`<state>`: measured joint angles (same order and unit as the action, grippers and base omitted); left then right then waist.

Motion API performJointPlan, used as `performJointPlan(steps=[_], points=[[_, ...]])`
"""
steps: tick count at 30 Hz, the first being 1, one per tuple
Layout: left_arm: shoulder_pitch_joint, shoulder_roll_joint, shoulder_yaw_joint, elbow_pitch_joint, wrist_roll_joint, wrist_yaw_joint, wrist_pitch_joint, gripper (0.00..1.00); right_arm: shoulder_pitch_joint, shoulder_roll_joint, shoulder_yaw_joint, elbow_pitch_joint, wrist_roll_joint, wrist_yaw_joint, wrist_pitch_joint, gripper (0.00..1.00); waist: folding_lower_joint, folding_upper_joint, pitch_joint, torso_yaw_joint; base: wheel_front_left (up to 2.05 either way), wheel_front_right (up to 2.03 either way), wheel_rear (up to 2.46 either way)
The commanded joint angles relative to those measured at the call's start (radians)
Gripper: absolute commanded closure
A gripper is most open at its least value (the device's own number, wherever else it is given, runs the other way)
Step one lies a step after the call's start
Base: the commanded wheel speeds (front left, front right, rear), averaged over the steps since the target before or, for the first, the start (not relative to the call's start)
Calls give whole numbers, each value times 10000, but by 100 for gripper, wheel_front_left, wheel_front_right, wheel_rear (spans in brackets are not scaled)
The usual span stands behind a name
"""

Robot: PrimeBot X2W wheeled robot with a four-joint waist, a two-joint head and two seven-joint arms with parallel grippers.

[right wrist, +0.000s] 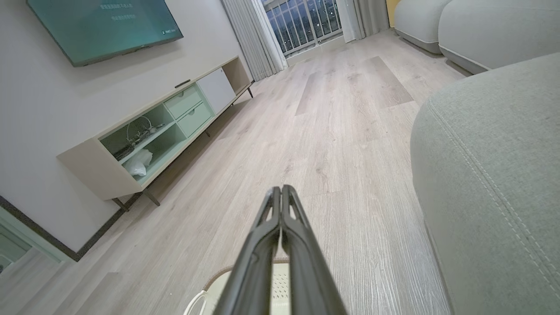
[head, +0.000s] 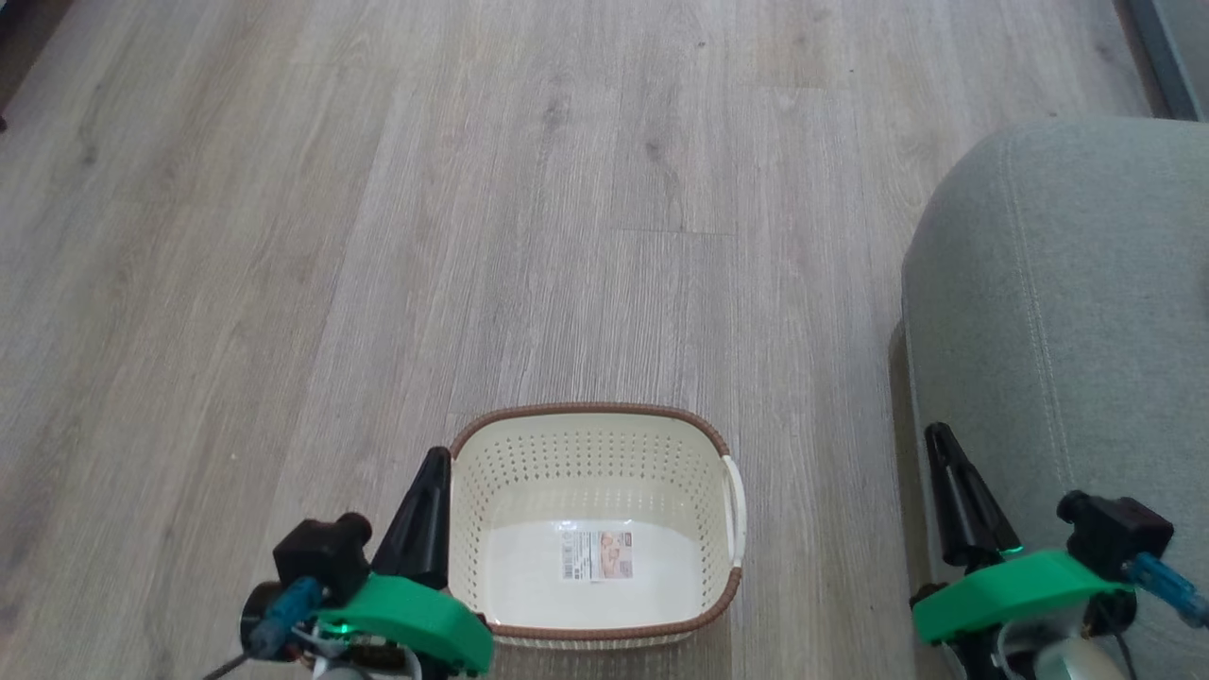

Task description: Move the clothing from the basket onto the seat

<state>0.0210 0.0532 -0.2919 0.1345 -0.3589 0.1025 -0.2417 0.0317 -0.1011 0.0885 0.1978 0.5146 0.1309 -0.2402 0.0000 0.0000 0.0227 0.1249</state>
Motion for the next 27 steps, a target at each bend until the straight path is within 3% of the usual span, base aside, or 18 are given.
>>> performJointPlan(steps=[1, 27], points=[[-420, 40, 132, -322, -248, -67, 23, 100, -342, -50, -107, -322, 216, 0, 50, 100, 0, 0, -2, -12, 0, 0, 0], [-638, 199, 762, 57, -3177, -590, 620, 100, -576, -9, -420, -141, 2698, 0, 734, 100, 0, 0, -46, -287, 0, 0, 0]])
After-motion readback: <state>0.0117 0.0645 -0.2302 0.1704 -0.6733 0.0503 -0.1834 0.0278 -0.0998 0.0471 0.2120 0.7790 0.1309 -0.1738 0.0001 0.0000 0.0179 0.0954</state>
